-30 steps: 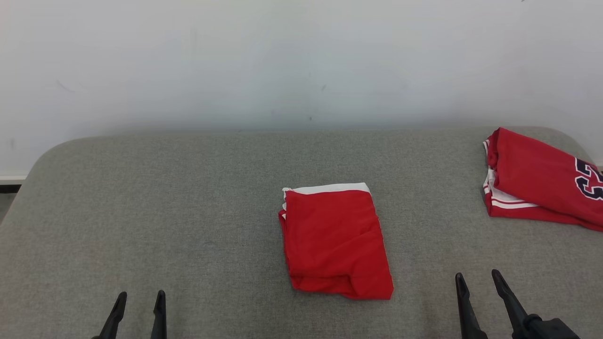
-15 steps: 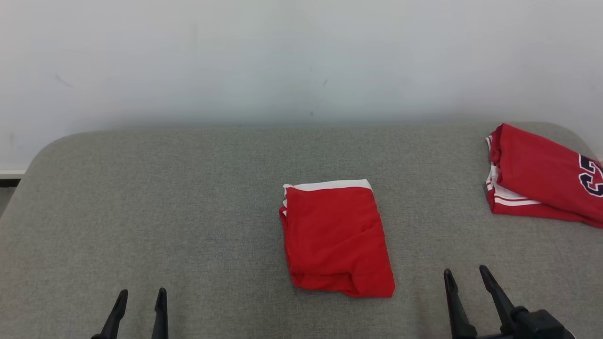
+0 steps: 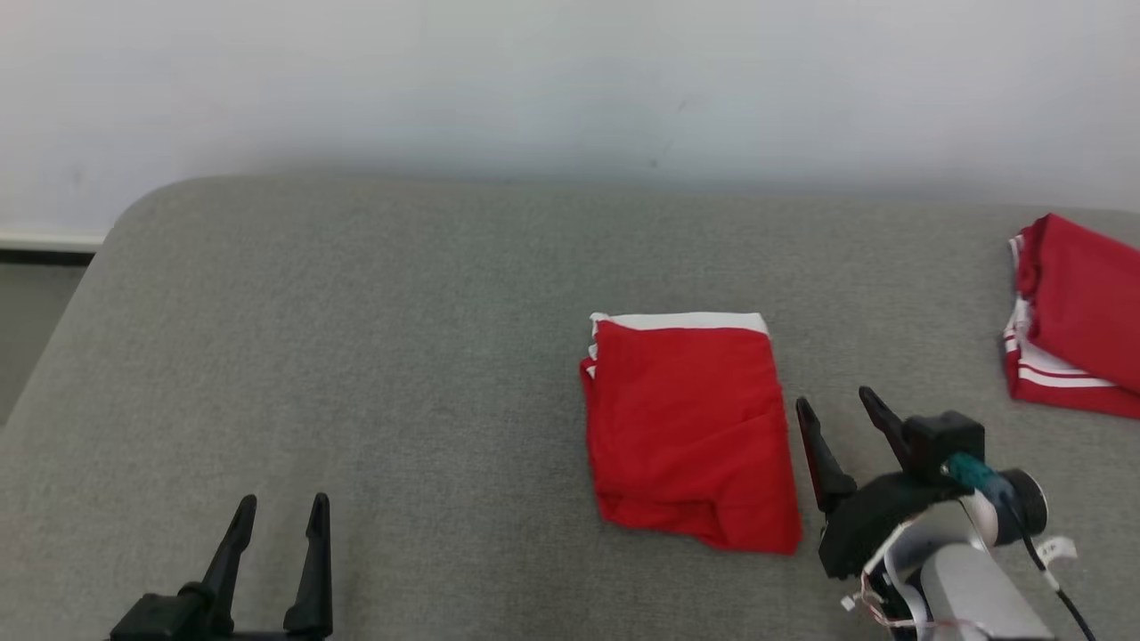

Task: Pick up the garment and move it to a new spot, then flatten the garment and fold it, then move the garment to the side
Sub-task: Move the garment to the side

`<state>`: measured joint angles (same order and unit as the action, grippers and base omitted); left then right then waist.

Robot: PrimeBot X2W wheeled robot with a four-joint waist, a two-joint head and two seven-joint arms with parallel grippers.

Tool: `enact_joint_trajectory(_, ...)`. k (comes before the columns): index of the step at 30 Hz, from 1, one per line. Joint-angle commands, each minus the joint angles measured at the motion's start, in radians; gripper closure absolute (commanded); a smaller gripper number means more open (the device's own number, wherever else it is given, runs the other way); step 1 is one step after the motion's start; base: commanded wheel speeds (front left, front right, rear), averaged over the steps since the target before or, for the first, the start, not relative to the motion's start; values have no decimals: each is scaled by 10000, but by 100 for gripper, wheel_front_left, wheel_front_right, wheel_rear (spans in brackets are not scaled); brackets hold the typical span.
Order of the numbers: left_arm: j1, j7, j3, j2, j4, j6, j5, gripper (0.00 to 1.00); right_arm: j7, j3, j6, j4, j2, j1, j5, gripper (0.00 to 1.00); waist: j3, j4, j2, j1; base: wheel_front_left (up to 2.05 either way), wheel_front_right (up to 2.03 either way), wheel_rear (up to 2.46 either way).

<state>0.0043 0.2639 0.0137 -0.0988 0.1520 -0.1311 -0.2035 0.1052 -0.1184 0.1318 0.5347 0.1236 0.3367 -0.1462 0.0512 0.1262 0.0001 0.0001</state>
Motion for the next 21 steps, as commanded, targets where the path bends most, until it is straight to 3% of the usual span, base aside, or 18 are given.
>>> enact_joint_trajectory(1,-231,-2,-32,-62,59,13,-117,0,-106,-15,-25,484,13,462,108,0,558,546,-1,-1,0,0,0)
enact_joint_trajectory(9,-695,-2,-192,-22,101,13,-332,0,-157,114,-25,2667,-58,1934,287,0,1196,978,-1,-1,0,0,0)
enact_joint_trajectory(17,-798,-2,-93,-27,168,13,-369,0,-61,-261,-24,4461,-439,2155,125,0,1284,810,-1,-1,0,0,0)
enact_joint_trajectory(18,-816,-2,-109,-26,178,13,-364,0,-36,-341,-24,4616,-507,2136,9,27,1276,772,-1,-1,0,0,0)
enact_joint_trajectory(19,-816,-2,-109,-26,178,13,-364,0,-36,-341,-24,4616,-507,2136,9,27,1276,772,-1,-1,0,0,0)
enact_joint_trajectory(20,-835,-2,-111,-28,183,13,-358,0,10,-422,-24,4726,-564,2144,-134,100,1268,726,-1,-1,0,0,0)
enact_joint_trajectory(21,-851,-2,-127,-25,186,13,-352,0,23,-523,-24,4818,-594,2170,-226,100,1263,690,-1,-1,0,0,0)
